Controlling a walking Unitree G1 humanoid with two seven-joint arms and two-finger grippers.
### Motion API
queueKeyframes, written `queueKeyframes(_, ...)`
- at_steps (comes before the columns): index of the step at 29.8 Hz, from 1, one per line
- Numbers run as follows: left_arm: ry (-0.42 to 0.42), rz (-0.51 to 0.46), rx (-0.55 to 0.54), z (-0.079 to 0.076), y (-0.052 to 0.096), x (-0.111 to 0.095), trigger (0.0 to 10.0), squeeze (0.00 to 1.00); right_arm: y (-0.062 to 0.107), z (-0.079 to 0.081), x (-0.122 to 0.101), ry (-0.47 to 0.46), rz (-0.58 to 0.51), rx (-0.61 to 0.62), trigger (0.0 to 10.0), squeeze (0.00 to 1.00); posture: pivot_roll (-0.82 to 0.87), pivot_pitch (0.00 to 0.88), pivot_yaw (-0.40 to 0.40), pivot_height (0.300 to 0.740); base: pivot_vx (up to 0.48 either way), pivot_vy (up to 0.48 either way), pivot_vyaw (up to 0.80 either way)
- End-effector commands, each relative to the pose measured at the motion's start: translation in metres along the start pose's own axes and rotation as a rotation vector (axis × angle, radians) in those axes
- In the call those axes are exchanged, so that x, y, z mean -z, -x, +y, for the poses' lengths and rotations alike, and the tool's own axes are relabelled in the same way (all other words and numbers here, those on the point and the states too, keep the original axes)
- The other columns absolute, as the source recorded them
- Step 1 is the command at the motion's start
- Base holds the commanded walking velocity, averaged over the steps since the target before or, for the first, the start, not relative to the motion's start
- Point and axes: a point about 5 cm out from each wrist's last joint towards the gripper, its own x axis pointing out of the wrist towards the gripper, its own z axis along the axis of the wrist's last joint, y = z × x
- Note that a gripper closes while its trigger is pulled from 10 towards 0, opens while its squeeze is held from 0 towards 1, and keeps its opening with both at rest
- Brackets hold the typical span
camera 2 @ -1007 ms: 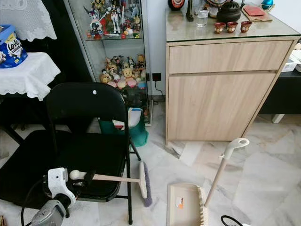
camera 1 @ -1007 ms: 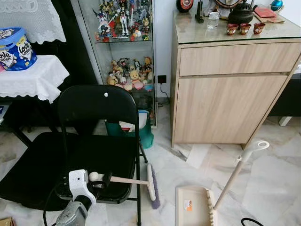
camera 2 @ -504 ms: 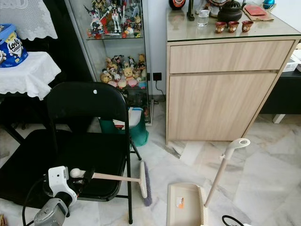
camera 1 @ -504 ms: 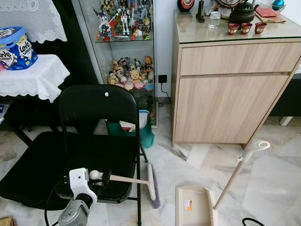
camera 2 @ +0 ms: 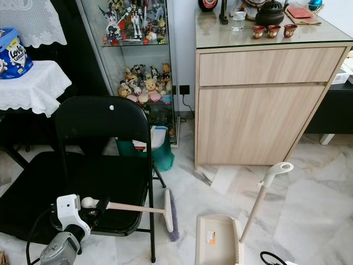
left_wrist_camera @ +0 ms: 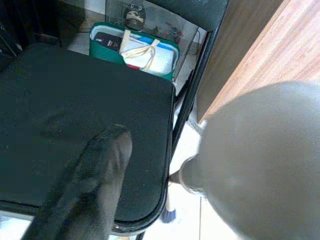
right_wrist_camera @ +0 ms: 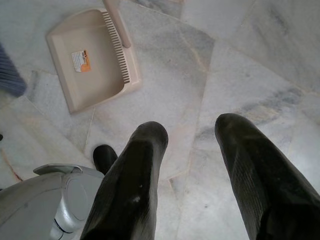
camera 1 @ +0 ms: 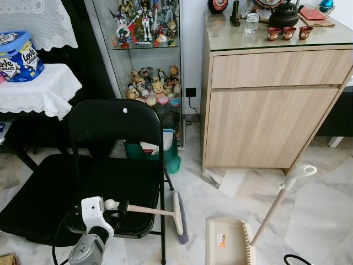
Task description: Sweep floor
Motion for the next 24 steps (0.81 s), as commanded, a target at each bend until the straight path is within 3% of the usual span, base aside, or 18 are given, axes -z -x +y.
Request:
queueKeyframes(1, -0.014, 0.003, -0.001, 0.006, -0.001, -0.005, 0.0, 0.00, 0.000, 0.003, 0.003, -0.010, 0.014, -0.004, 10.0, 0.00, -0.25, 0.000, 0.075, 0.740, 0.000, 0.000, 0.00)
queueKeyframes(15, -0.084, -0.002, 0.049, -0.002, -0.009, -0.013, 0.0, 0.00, 0.001, 0.003, 0.005, -0.028, 0.013, 0.005, 10.0, 0.00, -0.24, 0.000, 0.090, 0.740, 0.000, 0.000, 0.00)
queueKeyframes(24, -0.145, -0.070, 0.106, -0.009, -0.018, -0.033, 0.0, 0.00, 0.001, 0.003, 0.004, -0.047, -0.004, 0.029, 10.0, 0.00, -0.23, 0.000, 0.111, 0.740, 0.000, 0.000, 0.00)
